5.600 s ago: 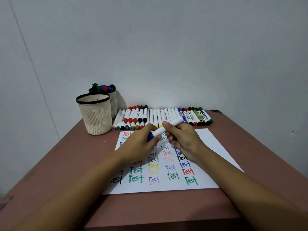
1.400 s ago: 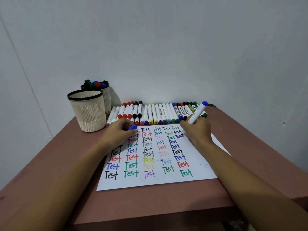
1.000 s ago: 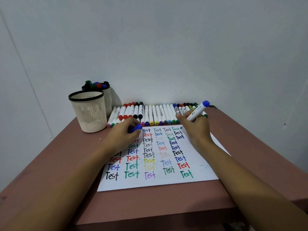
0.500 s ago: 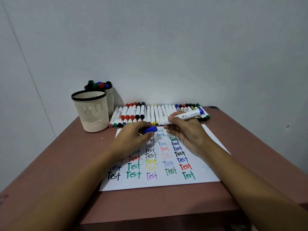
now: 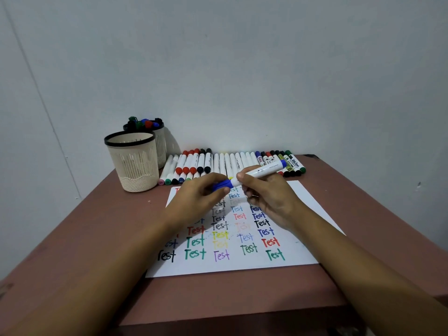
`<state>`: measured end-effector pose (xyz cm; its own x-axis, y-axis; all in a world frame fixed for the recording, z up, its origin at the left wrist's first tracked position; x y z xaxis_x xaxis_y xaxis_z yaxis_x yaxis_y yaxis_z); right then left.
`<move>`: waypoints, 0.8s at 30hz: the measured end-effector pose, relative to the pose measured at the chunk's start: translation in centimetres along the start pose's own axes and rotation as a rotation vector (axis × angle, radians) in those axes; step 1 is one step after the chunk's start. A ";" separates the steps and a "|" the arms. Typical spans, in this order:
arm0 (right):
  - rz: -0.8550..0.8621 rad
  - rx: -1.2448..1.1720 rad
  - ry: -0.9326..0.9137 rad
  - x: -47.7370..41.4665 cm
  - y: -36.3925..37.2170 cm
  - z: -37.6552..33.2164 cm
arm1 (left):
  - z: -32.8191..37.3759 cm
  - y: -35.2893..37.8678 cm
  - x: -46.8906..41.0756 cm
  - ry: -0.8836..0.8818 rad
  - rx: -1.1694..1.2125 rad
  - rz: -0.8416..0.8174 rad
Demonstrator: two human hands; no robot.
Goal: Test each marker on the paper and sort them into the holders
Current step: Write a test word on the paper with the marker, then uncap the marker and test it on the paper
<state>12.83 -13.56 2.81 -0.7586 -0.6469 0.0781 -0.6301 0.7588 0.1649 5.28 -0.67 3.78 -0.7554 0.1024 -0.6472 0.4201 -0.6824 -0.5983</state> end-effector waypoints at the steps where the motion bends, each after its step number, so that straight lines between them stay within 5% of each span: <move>1: -0.001 -0.012 0.003 0.0 0.0 0.0 | 0.1 0.1 0.0 -0.001 0.016 0.006; 14: -0.119 -0.102 0.058 0.1 0.3 0.2 | 0.4 0.5 -0.3 -0.159 0.331 0.015; 20: -0.089 -0.223 0.133 -0.3 0.1 0.3 | -1.1 0.2 -0.3 -0.351 0.622 0.226; 24: 0.056 -0.320 0.086 -1.0 -1.8 0.1 | -1.4 -2.0 -0.8 -0.327 0.763 0.428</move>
<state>14.70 -14.26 2.36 -0.7653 -0.6192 0.1757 -0.4934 0.7397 0.4577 5.78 1.63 4.86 -0.7651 -0.3975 -0.5066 0.3389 -0.9175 0.2080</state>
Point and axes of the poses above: each hand's wrist, its own x-axis away from the middle knuckle, its own y-axis out of the palm, z = x × y, the point moved 5 cm from there along -x, towards the middle knuckle, and after that the axes turned 15 degrees about y, right-handed, at the moved point
